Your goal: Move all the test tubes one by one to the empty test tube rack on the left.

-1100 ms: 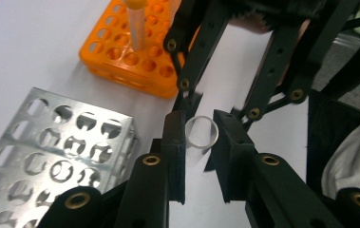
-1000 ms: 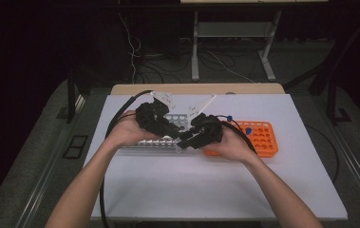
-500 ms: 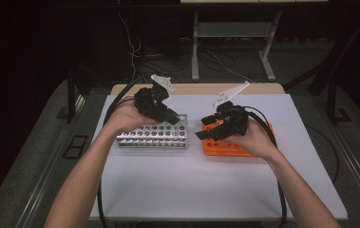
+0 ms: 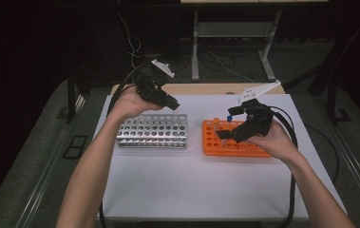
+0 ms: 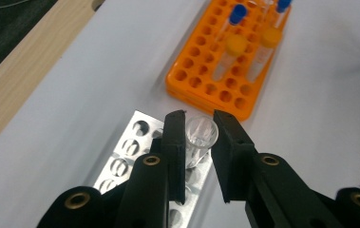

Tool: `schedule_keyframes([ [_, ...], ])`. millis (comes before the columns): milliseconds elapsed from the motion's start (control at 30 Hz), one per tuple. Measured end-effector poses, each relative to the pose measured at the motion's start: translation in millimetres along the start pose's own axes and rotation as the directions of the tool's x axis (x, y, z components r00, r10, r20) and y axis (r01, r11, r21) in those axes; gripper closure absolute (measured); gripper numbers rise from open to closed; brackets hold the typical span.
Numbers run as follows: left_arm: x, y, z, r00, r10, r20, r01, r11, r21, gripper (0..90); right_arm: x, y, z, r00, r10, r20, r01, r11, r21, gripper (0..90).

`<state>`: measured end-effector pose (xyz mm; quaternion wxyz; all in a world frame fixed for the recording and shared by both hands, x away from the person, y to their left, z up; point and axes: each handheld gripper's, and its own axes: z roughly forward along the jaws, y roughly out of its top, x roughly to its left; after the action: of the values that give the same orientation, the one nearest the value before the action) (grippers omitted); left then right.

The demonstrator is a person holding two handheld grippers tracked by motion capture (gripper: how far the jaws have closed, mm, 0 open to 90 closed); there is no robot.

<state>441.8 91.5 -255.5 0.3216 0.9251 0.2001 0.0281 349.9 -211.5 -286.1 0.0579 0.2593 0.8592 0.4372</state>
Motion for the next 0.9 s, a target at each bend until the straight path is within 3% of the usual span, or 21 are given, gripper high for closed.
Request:
schedule_keyframes([
  [167, 12.1, 4.8, 10.4, 0.9994, -0.020, -0.027, 0.021, 0.9997, 0.015, 74.6, -4.6, -11.2, -12.3, 0.9997, 0.019, 0.018, -0.019, 1.000, 0.004, 0.2],
  [633, 33.8, 10.4, 34.5, 0.9971, -0.063, -0.044, 0.062, 0.9979, -0.017, 74.6, -14.7, -45.7, -42.4, 0.9942, 0.088, 0.062, -0.087, 0.996, -0.012, 0.2],
  [900, 40.2, 10.0, 50.1, 0.9965, -0.066, -0.051, 0.067, 0.9977, 0.014, 74.6, -20.5, -71.2, -53.8, 0.9873, 0.132, 0.088, -0.132, 0.991, -0.015, 0.3],
])
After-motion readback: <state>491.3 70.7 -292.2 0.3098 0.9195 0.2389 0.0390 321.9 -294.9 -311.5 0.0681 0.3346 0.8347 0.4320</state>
